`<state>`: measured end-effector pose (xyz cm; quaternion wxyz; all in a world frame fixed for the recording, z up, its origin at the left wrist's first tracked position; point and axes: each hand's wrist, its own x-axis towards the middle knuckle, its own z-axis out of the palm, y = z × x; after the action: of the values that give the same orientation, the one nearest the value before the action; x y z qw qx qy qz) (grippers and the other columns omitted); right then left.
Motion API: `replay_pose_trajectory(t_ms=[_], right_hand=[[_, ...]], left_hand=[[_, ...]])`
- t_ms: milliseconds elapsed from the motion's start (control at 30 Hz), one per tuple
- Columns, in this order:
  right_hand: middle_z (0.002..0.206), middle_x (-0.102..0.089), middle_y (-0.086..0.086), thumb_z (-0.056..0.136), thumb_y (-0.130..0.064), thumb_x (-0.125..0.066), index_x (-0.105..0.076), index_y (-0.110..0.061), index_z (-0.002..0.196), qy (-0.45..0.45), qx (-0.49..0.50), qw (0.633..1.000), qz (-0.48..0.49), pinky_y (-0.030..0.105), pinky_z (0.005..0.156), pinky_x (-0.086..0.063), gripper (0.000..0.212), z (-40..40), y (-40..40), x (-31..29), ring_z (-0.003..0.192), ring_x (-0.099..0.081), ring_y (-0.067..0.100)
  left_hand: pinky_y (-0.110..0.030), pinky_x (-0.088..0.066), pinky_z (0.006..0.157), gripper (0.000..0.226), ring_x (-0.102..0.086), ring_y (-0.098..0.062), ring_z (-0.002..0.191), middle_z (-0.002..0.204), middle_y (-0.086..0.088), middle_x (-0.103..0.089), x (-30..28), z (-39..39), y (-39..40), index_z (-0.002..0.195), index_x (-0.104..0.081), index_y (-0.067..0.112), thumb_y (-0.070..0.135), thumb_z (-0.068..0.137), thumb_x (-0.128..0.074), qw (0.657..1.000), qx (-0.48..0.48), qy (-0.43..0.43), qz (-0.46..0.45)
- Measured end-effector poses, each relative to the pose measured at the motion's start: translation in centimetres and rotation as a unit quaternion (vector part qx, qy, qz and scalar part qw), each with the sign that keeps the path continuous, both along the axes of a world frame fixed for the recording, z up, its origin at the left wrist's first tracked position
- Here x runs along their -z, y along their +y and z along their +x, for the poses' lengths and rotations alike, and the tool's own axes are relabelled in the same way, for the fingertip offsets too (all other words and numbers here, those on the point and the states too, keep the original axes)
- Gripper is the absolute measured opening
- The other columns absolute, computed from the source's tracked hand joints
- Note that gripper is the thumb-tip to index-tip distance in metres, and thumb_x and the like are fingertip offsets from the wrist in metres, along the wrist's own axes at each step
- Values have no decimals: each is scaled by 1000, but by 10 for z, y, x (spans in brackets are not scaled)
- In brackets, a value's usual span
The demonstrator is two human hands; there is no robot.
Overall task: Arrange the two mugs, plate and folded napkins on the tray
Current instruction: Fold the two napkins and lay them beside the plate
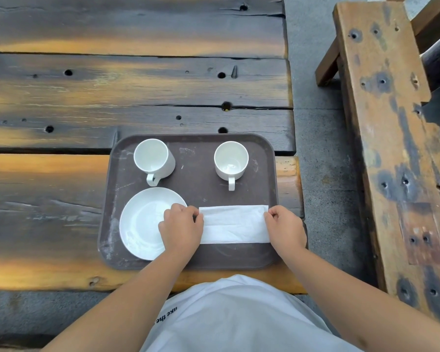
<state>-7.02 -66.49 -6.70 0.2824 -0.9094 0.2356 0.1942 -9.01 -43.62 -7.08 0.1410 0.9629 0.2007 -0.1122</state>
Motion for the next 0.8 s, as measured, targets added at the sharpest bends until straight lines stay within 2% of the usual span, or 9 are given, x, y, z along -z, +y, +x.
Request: replay_pose_trajectory(t_ms=[200, 300, 367, 433, 467, 533, 600, 667, 800], right_hand=[[87, -67, -7, 89, -40, -53, -62, -32, 83, 18, -14, 1000, -16, 32, 67, -47, 13, 3, -1, 3, 81, -59, 22], [100, -66, -6, 90, -41, -55, -62, -33, 107, 6, -28, 999, -23, 32, 68, -44, 20, 5, -2, 2, 89, -60, 21], [109, -61, -5, 90, -41, -56, -54, -29, 121, -7, -40, 999, -18, 35, 71, -48, 33, 4, -3, 1, 91, -59, 19], [116, -56, -3, 89, -40, -60, -50, -26, 126, -28, -87, 995, -30, 40, 78, -51, 41, 0, -5, 0, 99, -57, 20], [118, -56, -1, 88, -38, -62, -50, -24, 127, -55, -151, 985, -56, 42, 82, -50, 44, -3, -6, 0, 104, -56, 22], [120, -56, 0, 83, -39, -67, -54, -22, 125, -112, -324, 931, -125, 43, 87, -46, 48, -11, -10, 1, 108, -54, 25], [123, -56, 0, 77, -41, -70, -56, -21, 121, -141, -442, 872, -156, 43, 85, -41, 50, -18, -14, 1, 111, -53, 25], [126, -57, 1, 72, -39, -73, -59, -20, 114, -153, -487, 845, -157, 43, 84, -39, 48, -23, -16, 2, 114, -53, 25], [124, -59, 2, 69, -38, -76, -63, -20, 104, -154, -508, 830, -171, 44, 84, -40, 41, -26, -20, 3, 113, -54, 25]], left_hand=[[-34, -31, 65, 15, -33, -18, 80, 84, 6, -40, 6, -3, 3, 82, -69, 25, 27, 89, -56, 1000, -13, 3, 3], [-34, -33, 66, 10, -39, -21, 82, 88, 4, -47, 3, -4, 3, 86, -69, 24, 27, 86, -59, 1000, 0, -12, 3], [-35, -39, 70, 11, -47, -25, 89, 97, -1, -55, 1, -7, 4, 93, -67, 22, 27, 83, -65, 998, 46, -37, 6], [-39, -44, 75, 22, -52, -29, 96, 107, -5, -58, 0, -13, 5, 99, -66, 17, 26, 79, -69, 984, 164, -64, 5], [-41, -46, 77, 27, -54, -31, 101, 113, -8, -58, 1, -16, 6, 101, -65, 15, 24, 77, -71, 969, 237, -72, 2], [-42, -47, 80, 33, -55, -35, 111, 124, -13, -58, 3, -23, 6, 104, -63, 11, 22, 73, -70, 928, 366, -68, 19], [-42, -48, 86, 42, -53, -35, 119, 132, -15, -56, 5, -29, 6, 110, -63, 11, 22, 70, -71, 905, 420, -46, 42], [-43, -46, 90, 48, -52, -32, 123, 136, -14, -55, 6, -32, 6, 115, -62, 12, 26, 71, -71, 903, 425, -17, 50], [-46, -43, 87, 48, -53, -27, 118, 136, -10, -53, 6, -34, 8, 118, -59, 15, 31, 74, -70, 904, 421, -1, 68]])
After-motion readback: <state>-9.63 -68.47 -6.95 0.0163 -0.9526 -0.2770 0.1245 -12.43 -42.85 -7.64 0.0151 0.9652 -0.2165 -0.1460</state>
